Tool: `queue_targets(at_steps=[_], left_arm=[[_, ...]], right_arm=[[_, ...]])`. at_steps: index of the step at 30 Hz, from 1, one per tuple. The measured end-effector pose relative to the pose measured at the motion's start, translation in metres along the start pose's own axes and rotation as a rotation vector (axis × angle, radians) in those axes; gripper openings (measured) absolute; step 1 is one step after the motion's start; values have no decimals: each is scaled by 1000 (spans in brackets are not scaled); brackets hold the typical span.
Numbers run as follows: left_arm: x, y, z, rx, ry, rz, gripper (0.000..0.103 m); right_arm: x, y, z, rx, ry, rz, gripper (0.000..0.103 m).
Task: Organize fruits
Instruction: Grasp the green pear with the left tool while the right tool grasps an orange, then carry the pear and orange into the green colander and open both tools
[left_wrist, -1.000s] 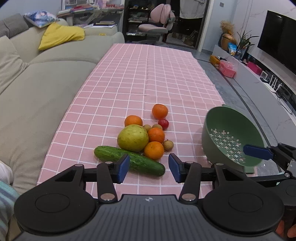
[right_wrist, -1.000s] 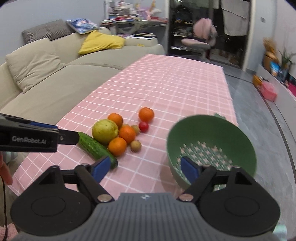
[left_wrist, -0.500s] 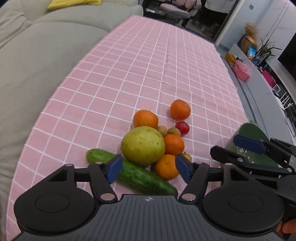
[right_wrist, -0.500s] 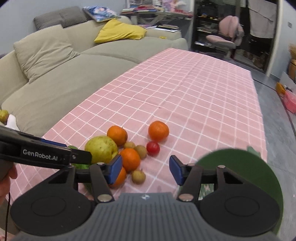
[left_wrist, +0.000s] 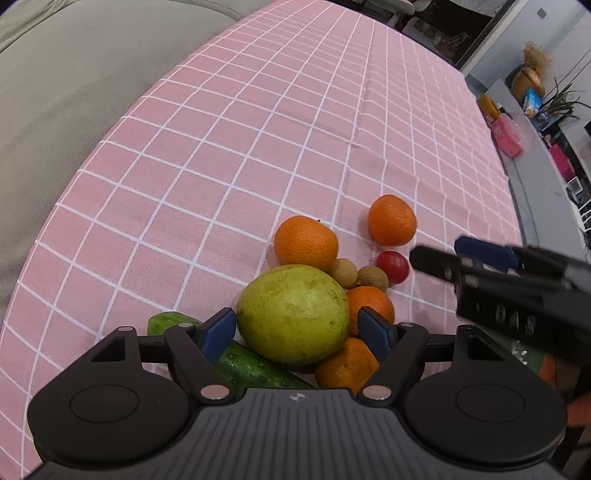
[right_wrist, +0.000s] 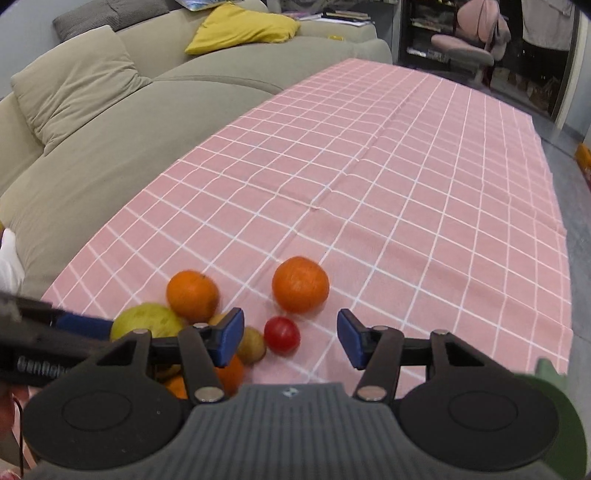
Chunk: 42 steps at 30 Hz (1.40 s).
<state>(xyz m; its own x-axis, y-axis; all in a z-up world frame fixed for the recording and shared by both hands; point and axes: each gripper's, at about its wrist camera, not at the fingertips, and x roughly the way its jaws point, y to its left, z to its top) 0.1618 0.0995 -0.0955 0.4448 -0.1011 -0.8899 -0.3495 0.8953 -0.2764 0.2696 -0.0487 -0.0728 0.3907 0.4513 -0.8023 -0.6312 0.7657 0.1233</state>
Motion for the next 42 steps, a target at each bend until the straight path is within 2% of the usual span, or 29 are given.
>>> queue_targets(at_steps=[6, 13, 15, 20, 24, 31, 36, 42], left_arm=[[9, 5, 5, -14, 22, -13, 81], [10, 3, 6, -7, 23, -5, 80], [10, 3, 6, -12, 22, -5, 80], [10, 1, 4, 6, 9, 3, 79], [4, 1, 1, 6, -15, 11, 79], [-28, 2, -2, -7, -92, -1, 79], [-60, -13, -3, 6, -147, -79, 79], [-87, -54, -11, 109, -169, -187, 79]], right_arm=[[30, -7, 17, 45, 51, 5, 54], [60, -11, 29, 66, 115, 4, 53], [63, -12, 29, 66, 122, 8, 44], [59, -13, 29, 83, 112, 14, 41], [38, -9, 28, 78, 70, 14, 41], [-27, 0, 19, 93, -21, 39, 41], [-84, 1, 2, 102, -81, 44, 41], [-144, -17, -35, 123, -111, 2, 41]])
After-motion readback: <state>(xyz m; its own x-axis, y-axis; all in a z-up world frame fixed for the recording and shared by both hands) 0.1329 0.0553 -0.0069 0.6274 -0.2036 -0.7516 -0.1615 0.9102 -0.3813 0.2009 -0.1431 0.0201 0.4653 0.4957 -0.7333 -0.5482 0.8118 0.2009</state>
